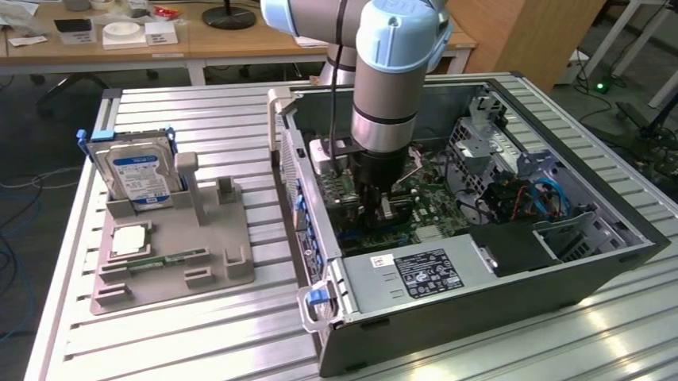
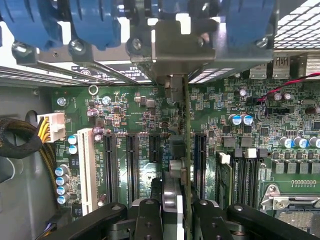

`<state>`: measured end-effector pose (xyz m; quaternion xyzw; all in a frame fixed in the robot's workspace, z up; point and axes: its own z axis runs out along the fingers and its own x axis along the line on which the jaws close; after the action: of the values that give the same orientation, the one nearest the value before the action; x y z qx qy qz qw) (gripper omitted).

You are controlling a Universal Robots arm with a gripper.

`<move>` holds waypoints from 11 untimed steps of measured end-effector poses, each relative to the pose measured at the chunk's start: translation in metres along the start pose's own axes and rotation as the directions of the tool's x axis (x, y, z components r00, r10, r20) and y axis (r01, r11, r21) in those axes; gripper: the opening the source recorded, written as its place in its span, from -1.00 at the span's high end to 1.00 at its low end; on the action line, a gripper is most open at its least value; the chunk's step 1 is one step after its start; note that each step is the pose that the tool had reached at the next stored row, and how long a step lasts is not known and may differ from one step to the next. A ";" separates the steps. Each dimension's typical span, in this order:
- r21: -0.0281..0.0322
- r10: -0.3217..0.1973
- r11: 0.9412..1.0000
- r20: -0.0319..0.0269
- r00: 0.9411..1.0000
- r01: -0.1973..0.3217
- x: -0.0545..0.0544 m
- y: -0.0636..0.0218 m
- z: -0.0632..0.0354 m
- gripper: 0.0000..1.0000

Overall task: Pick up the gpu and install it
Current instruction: 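Insert the gpu into the slot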

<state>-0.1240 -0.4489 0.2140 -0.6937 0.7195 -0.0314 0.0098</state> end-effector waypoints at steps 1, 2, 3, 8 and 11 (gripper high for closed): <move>0.000 0.000 1.000 0.000 1.000 0.000 0.000 0.0000 0.0000 0.43; 0.000 0.000 1.000 0.000 1.000 0.000 0.000 0.0001 0.0000 0.43; 0.000 0.000 1.000 0.000 1.000 0.000 0.000 0.0001 0.0000 0.43; 0.000 0.000 1.000 0.000 1.000 0.000 0.000 0.0002 0.0000 0.43; 0.000 0.000 1.000 0.000 1.000 0.000 0.000 0.0002 0.0000 0.43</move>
<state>-0.1242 -0.4488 0.2140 -0.6935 0.7197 -0.0313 0.0098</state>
